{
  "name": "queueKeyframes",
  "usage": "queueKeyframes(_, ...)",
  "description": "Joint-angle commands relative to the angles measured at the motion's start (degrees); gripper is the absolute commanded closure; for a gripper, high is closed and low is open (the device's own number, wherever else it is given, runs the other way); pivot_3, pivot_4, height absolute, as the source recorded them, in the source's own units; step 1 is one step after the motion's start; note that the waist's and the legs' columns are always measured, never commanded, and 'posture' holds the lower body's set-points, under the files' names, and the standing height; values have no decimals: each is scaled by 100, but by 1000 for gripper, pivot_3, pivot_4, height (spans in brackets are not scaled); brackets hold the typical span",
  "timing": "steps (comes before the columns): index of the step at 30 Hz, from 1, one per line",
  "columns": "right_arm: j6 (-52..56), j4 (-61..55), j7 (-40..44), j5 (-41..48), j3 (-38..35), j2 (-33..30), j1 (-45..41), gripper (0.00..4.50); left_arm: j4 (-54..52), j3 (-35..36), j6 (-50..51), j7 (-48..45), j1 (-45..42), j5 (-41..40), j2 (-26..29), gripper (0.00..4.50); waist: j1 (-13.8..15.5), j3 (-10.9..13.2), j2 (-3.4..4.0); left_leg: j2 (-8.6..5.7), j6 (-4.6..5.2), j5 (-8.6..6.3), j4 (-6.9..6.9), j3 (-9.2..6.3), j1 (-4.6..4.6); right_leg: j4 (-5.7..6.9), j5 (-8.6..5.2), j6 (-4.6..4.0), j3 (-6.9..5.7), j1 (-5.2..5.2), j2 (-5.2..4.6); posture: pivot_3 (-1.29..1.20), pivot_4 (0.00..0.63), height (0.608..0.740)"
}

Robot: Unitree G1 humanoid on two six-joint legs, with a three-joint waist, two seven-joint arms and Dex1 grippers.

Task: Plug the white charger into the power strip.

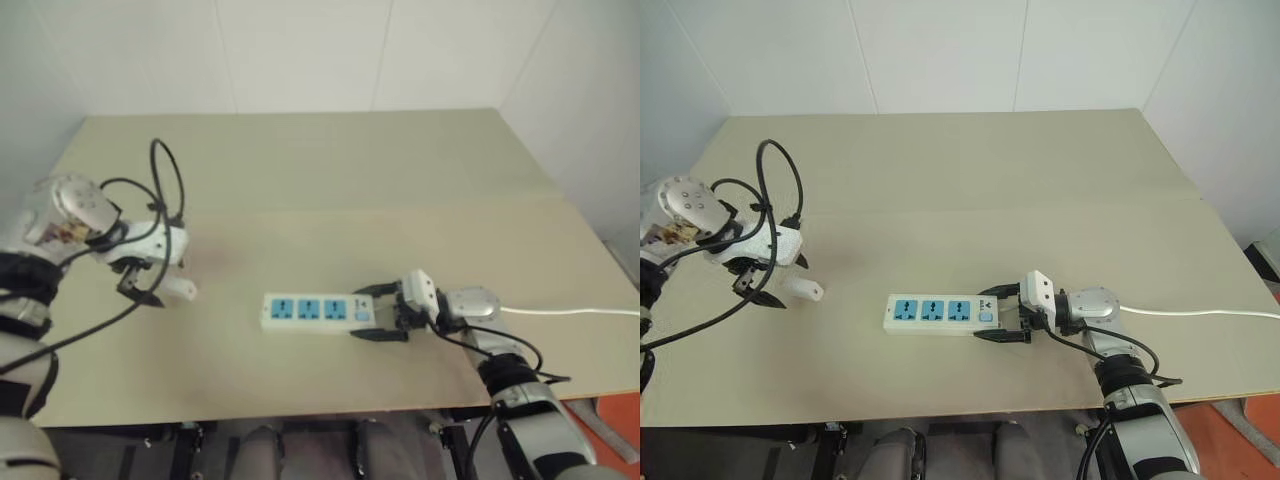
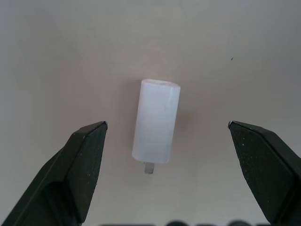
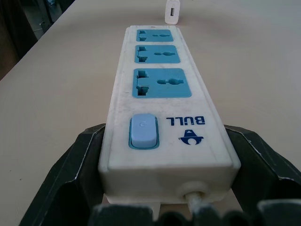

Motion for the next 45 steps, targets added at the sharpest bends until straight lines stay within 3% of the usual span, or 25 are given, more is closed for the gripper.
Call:
queueKeyframes(1, 51, -113, -57, -13, -52, -31, 39, 1097, 217, -113, -276, -18, -222, 214, -61, 0, 2, 0, 0, 0, 0, 0, 0, 0, 0, 0, 0, 0, 0, 0, 0, 0, 150, 740)
queueKeyframes(10, 112, -232, -156, -6, -49, 1, 126, 1097, 612, 148, -526, 92, -272, 861, -600, 0, -2, 0, -1, 0, 0, 0, 1, -1, 0, 3, 0, 0, 0, 0, 0, 0, 150, 740)
queueKeyframes(25, 267, -472, -372, 12, -54, 34, 282, 1097, 607, 176, -1300, 203, -115, 1296, -830, 0, -58, -1, -1, 0, 0, 0, 3, -1, 0, 36, 0, 0, 0, 0, -1, 0, 150, 740)
queueKeyframes(28, 287, -502, -400, 17, -56, 38, 305, 1097, 628, 134, -1455, 304, -86, 1483, -819, 611, -69, -1, -1, 0, 0, 0, 2, -1, 0, 37, 0, 0, 0, 0, -1, 0, 150, 740)
queueKeyframes(37, 356, -579, -434, 36, -51, 42, 345, 1097, 568, 186, -1601, 416, 15, 1636, -849, 3480, -79, -1, -1, -1, 0, 0, 2, -1, 1, 38, 0, 0, 0, 0, -1, 0, 150, 740)
queueKeyframes(45, 353, -635, -453, 17, -31, 24, 408, 1097, -90, 747, -1114, 127, 98, 883, -1008, 3489, -73, -1, -1, -1, 0, 0, 2, -2, 3, 42, 0, 0, 0, 1, -2, 0, 150, 740)
